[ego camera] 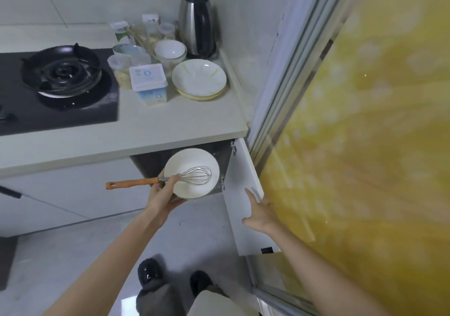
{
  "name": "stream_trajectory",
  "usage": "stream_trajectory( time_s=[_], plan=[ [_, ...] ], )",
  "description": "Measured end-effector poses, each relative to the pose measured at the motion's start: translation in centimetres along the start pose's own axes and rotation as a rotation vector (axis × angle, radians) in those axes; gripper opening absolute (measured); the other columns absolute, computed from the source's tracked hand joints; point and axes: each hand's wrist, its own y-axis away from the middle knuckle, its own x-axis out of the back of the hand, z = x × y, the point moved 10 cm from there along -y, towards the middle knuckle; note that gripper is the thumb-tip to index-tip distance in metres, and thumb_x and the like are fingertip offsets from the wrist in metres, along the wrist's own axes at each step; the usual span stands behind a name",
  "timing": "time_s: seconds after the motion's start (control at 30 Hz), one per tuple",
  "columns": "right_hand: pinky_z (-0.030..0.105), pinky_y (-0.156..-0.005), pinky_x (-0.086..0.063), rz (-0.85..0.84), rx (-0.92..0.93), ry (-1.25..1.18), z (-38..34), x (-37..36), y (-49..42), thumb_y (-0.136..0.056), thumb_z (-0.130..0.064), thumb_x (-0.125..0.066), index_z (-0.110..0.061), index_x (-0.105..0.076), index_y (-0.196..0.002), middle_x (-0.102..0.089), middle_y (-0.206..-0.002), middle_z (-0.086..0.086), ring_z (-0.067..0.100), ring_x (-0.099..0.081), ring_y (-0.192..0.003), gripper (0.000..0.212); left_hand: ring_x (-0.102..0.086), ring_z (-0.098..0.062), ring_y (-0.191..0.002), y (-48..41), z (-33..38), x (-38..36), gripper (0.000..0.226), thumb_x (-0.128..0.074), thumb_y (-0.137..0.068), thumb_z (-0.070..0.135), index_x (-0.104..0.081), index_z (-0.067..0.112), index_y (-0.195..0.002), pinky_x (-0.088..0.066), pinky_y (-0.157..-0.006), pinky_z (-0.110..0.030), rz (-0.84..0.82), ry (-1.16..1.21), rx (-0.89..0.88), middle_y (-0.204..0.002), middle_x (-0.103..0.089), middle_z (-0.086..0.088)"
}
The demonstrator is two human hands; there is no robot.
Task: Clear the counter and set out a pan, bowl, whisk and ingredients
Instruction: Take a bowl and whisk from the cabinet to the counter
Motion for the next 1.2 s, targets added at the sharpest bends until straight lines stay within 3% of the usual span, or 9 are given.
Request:
stream_trajectory(
  time_s=[0.23,0.33,0.5,0.63,0.7,0.8,0.9,1.03,1.2],
  plan=[
    [0.033,-0.101,-0.041,-0.096,0.142,-0.036,-6.4,-2.5,1.4,-0.085,-0.032,-0.058,-0.043,0.002,-0.150,-0.006,-0.150,0.021,0.036,-0.033,-0.134,0.088,-0.062,-0.022,-0.091,1.7,0.1,3.6,0.046,-0.062,-0.089,0.016,-0.049,0.026,-0.132,-0.059,-0.064,-0.034,0.093,-0.008,-0.022,-0.122,-0.057,-0.006],
    [0.029,-0.100,-0.036,-0.157,0.237,-0.173,-9.8,-3.3,1.3,-0.086,-0.025,-0.056,-0.045,-0.002,-0.149,-0.003,-0.158,0.011,0.028,-0.029,-0.140,0.085,-0.063,-0.025,-0.091,2.6,0.5,6.2,0.049,-0.063,-0.088,0.017,-0.049,0.026,-0.134,-0.060,-0.063,-0.034,0.151,0.014,-0.027,-0.125,-0.057,-0.007],
    [0.033,-0.105,-0.039,-0.167,0.297,-0.623,-16.3,-1.4,1.4,-0.095,-0.019,-0.051,-0.028,-0.034,-0.143,-0.048,-0.142,0.007,0.018,-0.049,-0.124,0.052,-0.063,-0.025,-0.093,4.9,2.3,12.2,0.046,-0.063,-0.088,0.017,-0.050,0.024,-0.132,-0.058,-0.071,-0.039,0.283,0.088,-0.089,-0.122,-0.059,-0.006],
    [0.032,-0.091,-0.048,-0.322,0.395,-0.752,-24.8,-1.4,4.4,-0.101,-0.030,-0.044,-0.024,-0.047,-0.136,-0.054,-0.128,-0.003,0.017,-0.059,-0.102,0.036,-0.066,-0.022,-0.087,7.6,3.3,17.5,0.045,-0.064,-0.087,0.017,-0.051,0.026,-0.129,-0.058,-0.067,-0.037,0.385,0.187,-0.136,-0.109,-0.063,0.000],
    [0.028,-0.080,-0.053,-0.412,0.461,-0.733,-29.1,-2.3,6.2,-0.100,-0.032,-0.046,-0.023,-0.049,-0.135,-0.056,-0.128,-0.002,0.017,-0.062,-0.093,0.036,-0.065,-0.022,-0.087,9.0,3.7,20.0,0.041,-0.064,-0.087,0.017,-0.052,0.021,-0.127,-0.058,-0.071,-0.039,0.438,0.239,-0.153,-0.106,-0.062,-0.001],
    [0.037,-0.085,-0.056,-0.542,0.539,-0.652,-35.1,-4.8,9.4,-0.098,-0.027,-0.051,-0.019,-0.053,-0.131,-0.057,-0.131,0.003,0.021,-0.065,-0.092,0.035,-0.063,-0.026,-0.088,12.0,4.4,24.6,0.025,-0.062,-0.088,0.016,-0.054,0.021,-0.111,-0.056,-0.077,-0.044,0.527,0.320,-0.194,-0.108,-0.060,-0.005],
    [0.043,-0.088,-0.055,-0.629,0.592,-0.581,-40.1,-7.3,12.5,-0.098,-0.018,-0.051,-0.018,-0.055,-0.123,-0.057,-0.128,0.006,0.026,-0.067,-0.087,0.025,-0.063,-0.031,-0.100,15.0,5.2,29.0,0.033,-0.061,-0.089,0.016,-0.053,0.021,-0.121,-0.056,-0.081,-0.045,0.581,0.364,-0.233,-0.115,-0.061,-0.007],
    [0.039,-0.082,-0.059,-0.708,0.641,-0.510,-47.4,-12.1,16.7,-0.096,-0.014,-0.053,-0.012,-0.056,-0.123,-0.058,-0.127,0.009,0.027,-0.068,-0.078,0.027,-0.062,-0.030,-0.107,19.9,6.0,36.5,0.042,-0.059,-0.090,0.018,-0.051,0.026,-0.131,-0.057,-0.077,-0.040,0.676,0.396,-0.311,-0.119,-0.061,-0.004],
    [0.031,-0.068,-0.061,-0.761,0.721,-0.401,-56.2,-18.8,23.5,-0.093,-0.009,-0.056,-0.006,-0.055,-0.122,-0.059,-0.112,0.011,0.028,-0.065,-0.073,0.029,-0.065,-0.027,-0.091,26.1,6.2,46.6,0.038,-0.060,-0.091,0.020,-0.051,0.020,-0.128,-0.060,-0.066,-0.035,0.811,0.459,-0.358,-0.112,-0.063,-0.007]
  ],
)
